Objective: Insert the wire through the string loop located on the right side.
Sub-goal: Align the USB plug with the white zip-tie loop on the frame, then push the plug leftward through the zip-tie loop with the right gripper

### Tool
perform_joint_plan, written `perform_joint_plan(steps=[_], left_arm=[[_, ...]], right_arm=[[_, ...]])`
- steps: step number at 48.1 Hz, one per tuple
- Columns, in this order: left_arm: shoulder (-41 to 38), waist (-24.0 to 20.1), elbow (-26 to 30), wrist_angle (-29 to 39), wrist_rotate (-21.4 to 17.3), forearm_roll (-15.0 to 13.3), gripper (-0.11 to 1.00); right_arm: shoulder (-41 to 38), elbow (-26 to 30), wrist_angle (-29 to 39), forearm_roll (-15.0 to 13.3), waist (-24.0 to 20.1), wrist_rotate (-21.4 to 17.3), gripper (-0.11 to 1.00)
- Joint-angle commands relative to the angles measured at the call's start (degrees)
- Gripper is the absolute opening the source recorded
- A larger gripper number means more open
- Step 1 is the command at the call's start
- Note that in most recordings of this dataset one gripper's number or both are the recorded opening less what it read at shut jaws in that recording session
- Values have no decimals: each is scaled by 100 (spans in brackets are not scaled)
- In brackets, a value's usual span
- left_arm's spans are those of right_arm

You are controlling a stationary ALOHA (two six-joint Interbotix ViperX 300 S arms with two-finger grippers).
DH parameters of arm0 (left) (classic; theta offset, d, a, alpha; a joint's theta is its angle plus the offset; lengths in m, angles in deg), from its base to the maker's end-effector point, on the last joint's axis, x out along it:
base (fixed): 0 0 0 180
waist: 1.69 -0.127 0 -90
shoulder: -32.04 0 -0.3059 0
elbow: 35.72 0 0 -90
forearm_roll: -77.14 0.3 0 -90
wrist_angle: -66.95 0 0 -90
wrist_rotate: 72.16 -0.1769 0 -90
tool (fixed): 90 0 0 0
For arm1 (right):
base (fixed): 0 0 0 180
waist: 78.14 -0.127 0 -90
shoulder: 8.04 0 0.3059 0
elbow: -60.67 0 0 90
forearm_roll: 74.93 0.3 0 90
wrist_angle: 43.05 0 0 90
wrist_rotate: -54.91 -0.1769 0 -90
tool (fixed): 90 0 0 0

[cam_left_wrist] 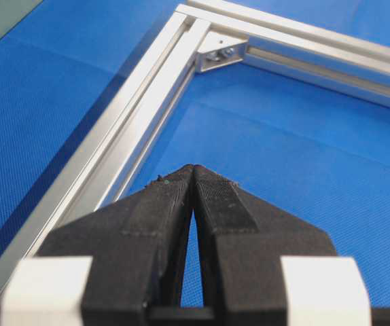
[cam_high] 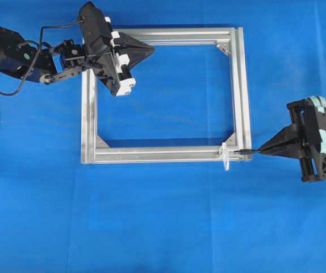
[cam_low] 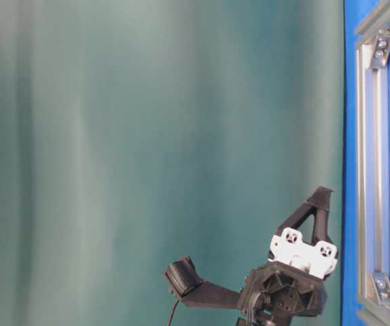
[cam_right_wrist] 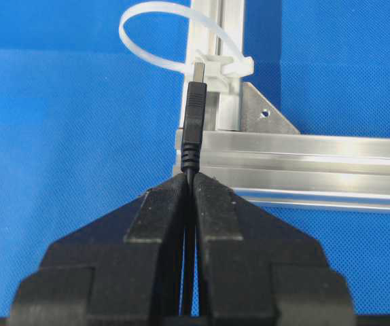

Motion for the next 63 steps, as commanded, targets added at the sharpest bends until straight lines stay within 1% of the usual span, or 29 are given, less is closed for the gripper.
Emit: perform_joint_plan(steps=[1,45,53,63], left_arm=[[193,-9,44,-53,0,18,0],[193,-18,53,-53,0,18,0],[193,-9,44,-53,0,18,0],[193,-18,44,-53,0,18,0]], right_arm=[[0,44,-62,0,18,9,-4],[-18,62,-114,0,9,9,-4],[-167,105,-299,0,9,-9,-4],[-650,299,-642,26,9,-53,-4]])
